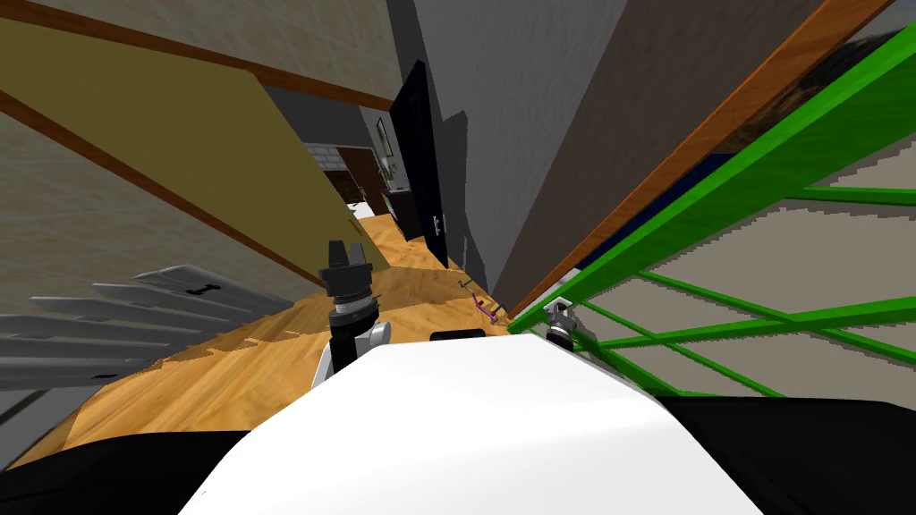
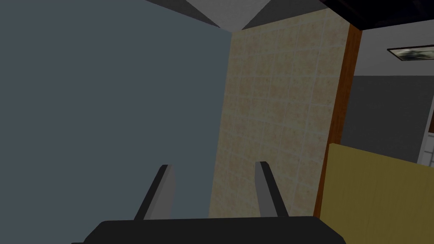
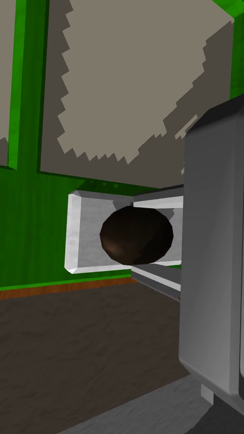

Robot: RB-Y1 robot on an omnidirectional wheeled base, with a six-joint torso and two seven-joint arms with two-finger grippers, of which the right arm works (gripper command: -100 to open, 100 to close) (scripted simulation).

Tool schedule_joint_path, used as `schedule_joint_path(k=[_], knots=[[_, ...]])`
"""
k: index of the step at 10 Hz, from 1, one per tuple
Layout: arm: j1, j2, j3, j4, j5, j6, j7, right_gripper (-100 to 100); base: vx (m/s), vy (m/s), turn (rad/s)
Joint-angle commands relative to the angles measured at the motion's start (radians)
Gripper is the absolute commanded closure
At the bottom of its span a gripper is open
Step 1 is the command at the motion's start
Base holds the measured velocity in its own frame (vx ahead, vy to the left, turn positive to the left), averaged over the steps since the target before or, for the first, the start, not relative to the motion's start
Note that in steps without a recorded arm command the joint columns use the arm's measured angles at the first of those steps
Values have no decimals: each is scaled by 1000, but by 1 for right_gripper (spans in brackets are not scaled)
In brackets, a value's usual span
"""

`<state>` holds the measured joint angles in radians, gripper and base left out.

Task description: Pull the door open

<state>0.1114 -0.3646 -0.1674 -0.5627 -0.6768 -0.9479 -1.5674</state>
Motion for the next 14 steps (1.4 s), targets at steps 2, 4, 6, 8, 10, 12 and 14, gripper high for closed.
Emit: schedule_joint_path(k=[2, 4, 6, 8, 10, 12, 14], knots=[[8, 0, 8, -5, 4, -2, -8, -100, -183, 78, 9], [14, 1, 3, -5, -1, -3, -9, -100, -85, 209, -79], [20, 2, -1, -5, -5, -4, -10, -100, -76, 194, -42], [18, 3, 3, -3, -2, -8, -11, -100, 20, 20, -31], [17, 3, 5, 0, 1, -12, -13, -100, 140, -120, -20], [15, 3, 10, 5, 6, -19, -16, -100, 137, -158, -34], [12, 3, 16, 12, 12, -27, -21, -100, 184, -157, -51]])
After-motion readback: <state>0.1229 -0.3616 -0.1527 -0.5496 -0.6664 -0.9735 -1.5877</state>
